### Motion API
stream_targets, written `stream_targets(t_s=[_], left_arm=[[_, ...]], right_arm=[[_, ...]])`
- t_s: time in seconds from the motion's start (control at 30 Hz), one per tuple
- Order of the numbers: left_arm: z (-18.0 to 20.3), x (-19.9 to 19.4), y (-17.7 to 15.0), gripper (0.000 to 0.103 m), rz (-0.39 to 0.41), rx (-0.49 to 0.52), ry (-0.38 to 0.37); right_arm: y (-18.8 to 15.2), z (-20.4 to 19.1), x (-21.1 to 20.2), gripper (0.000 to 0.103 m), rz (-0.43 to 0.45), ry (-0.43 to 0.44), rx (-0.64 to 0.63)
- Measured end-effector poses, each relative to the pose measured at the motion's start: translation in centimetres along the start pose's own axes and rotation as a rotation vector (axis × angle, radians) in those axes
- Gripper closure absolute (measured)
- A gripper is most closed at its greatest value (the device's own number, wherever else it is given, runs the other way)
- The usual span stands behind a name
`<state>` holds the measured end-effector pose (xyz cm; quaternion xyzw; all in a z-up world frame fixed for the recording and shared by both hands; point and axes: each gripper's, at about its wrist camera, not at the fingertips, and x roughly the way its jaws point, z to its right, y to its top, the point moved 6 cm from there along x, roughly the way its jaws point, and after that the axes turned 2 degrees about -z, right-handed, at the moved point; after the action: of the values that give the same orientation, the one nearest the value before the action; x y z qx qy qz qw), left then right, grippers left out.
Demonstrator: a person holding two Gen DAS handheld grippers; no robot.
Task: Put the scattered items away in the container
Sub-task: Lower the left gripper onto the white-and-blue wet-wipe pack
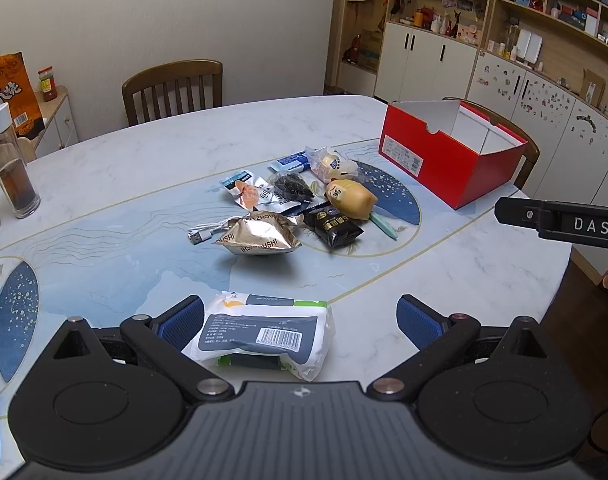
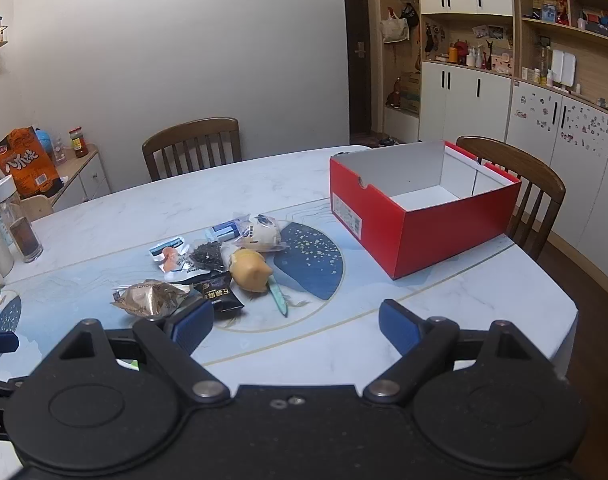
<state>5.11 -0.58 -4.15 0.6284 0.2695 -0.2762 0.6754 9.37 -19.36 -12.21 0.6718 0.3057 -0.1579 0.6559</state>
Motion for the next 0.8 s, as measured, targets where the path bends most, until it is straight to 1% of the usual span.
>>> stream_targets(t_s=[0.3, 0.53, 0.73, 0.8], left_arm=[[0.2, 0.8, 0.6, 0.0, -0.011, -0.035, 0.025], [-0.5, 1.9, 0.6, 0.0, -0.017, -0.092, 0.088], [-0.5, 3.1, -0.1, 0.0, -0.016, -0.093, 0.134], [-0.6, 3.4, -0.4, 0.0, -0.019, -0.1, 0.138]], right_arm=[[0.5, 0.1, 1.0, 0.013, -0.002, 0.035, -0.04], [1.1, 0.2, 3.1, 0.013, -0.012, 0.088, -0.086], [1.6, 0.0, 5.2, 0.013, -0.023, 0.132, -0.13], [1.6, -0.2, 5.9, 0.013, -0.029, 0.144, -0.146]])
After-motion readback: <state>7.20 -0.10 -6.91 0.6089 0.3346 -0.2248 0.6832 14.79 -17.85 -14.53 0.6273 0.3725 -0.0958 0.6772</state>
